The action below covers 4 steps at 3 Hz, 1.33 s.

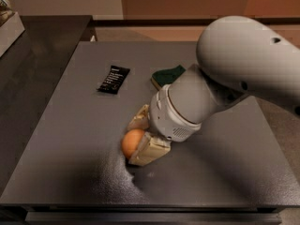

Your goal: Move orange near sponge

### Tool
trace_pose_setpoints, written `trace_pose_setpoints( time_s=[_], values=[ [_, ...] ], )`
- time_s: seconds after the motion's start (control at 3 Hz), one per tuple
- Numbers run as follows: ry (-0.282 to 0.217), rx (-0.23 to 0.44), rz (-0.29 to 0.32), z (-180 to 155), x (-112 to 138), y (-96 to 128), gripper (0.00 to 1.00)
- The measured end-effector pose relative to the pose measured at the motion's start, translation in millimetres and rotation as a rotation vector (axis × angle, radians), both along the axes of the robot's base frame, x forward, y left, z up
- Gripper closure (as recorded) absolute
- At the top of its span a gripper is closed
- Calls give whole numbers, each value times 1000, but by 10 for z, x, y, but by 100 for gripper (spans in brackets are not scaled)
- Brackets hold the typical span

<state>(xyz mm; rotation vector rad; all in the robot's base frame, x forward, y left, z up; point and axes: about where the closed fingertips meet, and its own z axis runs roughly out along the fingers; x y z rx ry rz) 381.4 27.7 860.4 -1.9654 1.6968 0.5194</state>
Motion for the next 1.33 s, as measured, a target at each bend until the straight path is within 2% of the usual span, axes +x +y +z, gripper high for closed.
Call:
trace_pose_setpoints(
  time_s=[0.33,0.67,1.0,1.33],
  values=[
    [-34,12,-50,175,193,-95,80],
    [-74,31,-131,416,505,-218,99],
    [-109,41,-232,612,901,-368,100],
    [-118,27,-309,639,1227,-532,100]
  ],
)
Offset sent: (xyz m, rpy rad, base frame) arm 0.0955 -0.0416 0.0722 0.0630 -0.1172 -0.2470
